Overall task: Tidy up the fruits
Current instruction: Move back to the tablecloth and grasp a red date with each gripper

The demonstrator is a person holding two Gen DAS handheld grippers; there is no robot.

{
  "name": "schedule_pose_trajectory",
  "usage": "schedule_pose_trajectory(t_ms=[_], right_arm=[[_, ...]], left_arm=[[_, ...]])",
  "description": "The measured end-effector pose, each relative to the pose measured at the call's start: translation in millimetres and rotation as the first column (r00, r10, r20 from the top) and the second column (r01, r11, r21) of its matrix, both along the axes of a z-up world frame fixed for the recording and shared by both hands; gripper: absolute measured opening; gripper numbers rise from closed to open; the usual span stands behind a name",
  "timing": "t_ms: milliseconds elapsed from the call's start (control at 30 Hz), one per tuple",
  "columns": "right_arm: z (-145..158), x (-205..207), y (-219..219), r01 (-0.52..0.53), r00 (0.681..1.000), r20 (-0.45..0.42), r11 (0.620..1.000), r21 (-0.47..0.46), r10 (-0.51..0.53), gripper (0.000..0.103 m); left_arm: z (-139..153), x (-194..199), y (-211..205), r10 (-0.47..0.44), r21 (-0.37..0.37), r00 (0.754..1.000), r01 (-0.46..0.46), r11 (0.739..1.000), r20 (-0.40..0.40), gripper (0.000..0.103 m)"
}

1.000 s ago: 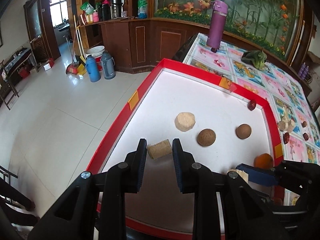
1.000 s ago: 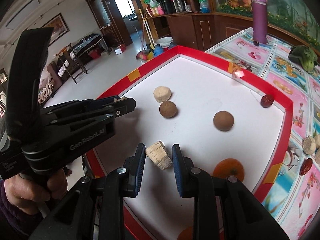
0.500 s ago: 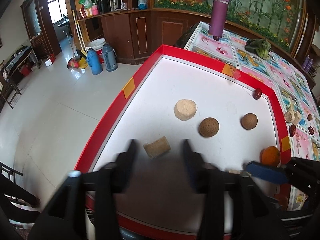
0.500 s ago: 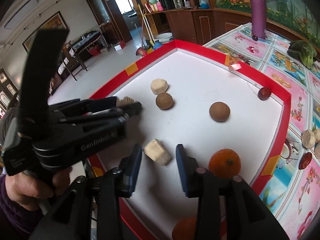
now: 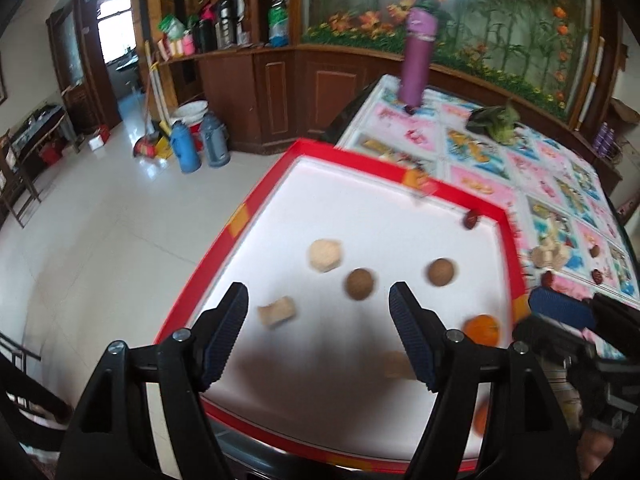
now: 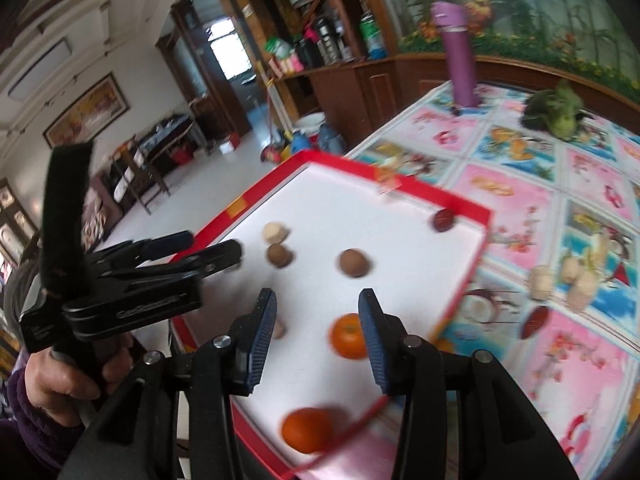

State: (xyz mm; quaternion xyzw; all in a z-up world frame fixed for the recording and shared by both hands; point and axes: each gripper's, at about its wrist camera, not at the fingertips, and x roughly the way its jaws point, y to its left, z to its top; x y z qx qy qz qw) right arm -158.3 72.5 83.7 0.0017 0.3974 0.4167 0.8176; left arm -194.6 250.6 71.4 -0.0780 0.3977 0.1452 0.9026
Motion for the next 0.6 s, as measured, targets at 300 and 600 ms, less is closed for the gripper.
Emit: schedule_pose_trajectory(t_ms=[300,600], right_arm=[[-3.9,25.9,-108.4,0.214,0.977,0.023,0.976,-0.028,-0.214,0.042],[-19.6,58.3,-210.0,0.415,0.910,0.043,0.903,-0.113,-0.413,0.042]], left_arm=[[12.9,25.5,-78.1,-0.209,0.010,0.978,0.209,0.978,-0.005,0.074],[-2.9,72.4,-166.3,-0.418,0.001,0.904,0.420,0.908,-0.087,0.074]])
